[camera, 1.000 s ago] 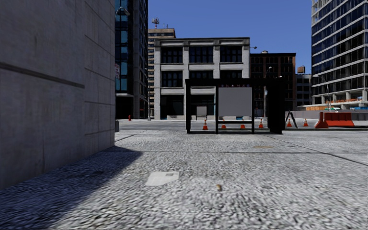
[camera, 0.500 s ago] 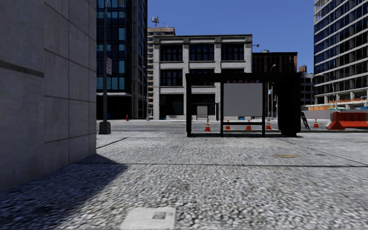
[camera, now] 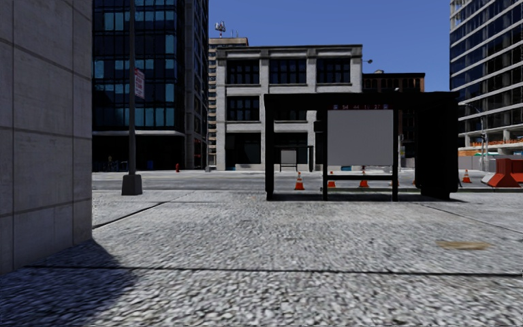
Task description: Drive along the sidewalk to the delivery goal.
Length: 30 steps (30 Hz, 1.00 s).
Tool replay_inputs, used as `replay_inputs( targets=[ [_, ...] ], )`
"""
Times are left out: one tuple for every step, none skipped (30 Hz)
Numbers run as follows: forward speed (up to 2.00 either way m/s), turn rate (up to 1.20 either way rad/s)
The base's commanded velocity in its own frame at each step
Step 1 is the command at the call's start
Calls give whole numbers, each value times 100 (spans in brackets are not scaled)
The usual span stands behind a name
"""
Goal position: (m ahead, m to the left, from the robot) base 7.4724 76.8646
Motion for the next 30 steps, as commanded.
replay_inputs(
  targets=[
    [200, 0],
    [200, 0],
    [200, 0],
    [200, 0],
    [200, 0],
    [200, 0],
    [200, 6],
    [200, 6],
    [200, 23],
    [200, 38],
    [200, 51],
    [200, 65],
    [200, 65],
    [200, 73],
    [200, 76],
    [200, 77],
    [200, 77],
    [200, 77],
    [200, 78],
    [200, 78],
    [200, 78],
    [200, 78],
    [200, 78],
    [200, 78],
    [200, 78],
    [200, 78],
    [200, 73],
    [200, 69],
    [200, 69],
    [200, 68]
  ],
)
